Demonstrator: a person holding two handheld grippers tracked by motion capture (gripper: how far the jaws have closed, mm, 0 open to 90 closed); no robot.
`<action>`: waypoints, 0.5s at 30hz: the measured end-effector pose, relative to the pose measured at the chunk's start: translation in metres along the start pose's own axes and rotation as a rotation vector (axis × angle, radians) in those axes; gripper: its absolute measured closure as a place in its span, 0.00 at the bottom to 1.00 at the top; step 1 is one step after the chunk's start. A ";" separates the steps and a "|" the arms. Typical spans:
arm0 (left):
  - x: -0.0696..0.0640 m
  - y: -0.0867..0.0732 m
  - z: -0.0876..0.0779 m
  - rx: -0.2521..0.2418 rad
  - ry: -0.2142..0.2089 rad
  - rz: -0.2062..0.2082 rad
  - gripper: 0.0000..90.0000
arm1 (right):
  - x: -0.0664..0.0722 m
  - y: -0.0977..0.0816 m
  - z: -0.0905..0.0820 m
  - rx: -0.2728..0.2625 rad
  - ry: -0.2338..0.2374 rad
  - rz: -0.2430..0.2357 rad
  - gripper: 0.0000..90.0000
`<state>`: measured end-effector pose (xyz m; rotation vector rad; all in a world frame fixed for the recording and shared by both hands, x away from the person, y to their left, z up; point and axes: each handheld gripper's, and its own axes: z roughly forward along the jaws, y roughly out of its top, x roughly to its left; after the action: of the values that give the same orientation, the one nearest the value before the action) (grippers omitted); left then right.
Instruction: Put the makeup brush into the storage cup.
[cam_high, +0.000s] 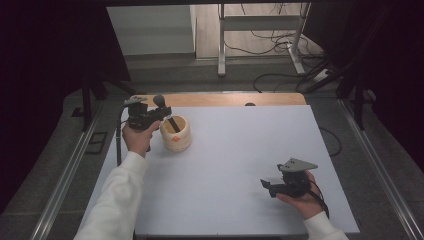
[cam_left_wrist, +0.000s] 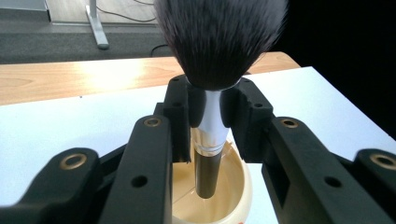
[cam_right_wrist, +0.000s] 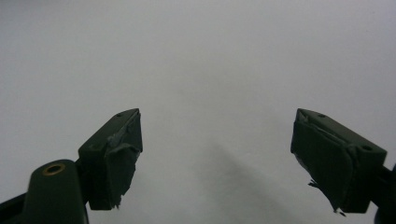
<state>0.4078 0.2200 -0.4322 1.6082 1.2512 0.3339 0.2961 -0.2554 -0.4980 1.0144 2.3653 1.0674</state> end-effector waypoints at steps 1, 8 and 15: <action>0.000 -0.001 0.001 0.005 -0.002 0.001 0.78 | 0.000 0.000 0.000 -0.002 0.000 0.001 0.19; 0.000 -0.009 0.012 0.044 0.007 0.006 0.78 | -0.001 0.000 0.000 0.002 0.001 -0.003 0.19; 0.002 -0.013 0.017 0.073 -0.041 0.009 0.72 | -0.001 -0.001 0.001 0.004 0.000 -0.001 0.19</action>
<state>0.4140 0.2116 -0.4513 1.6754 1.2375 0.2625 0.2972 -0.2564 -0.4987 1.0149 2.3685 1.0623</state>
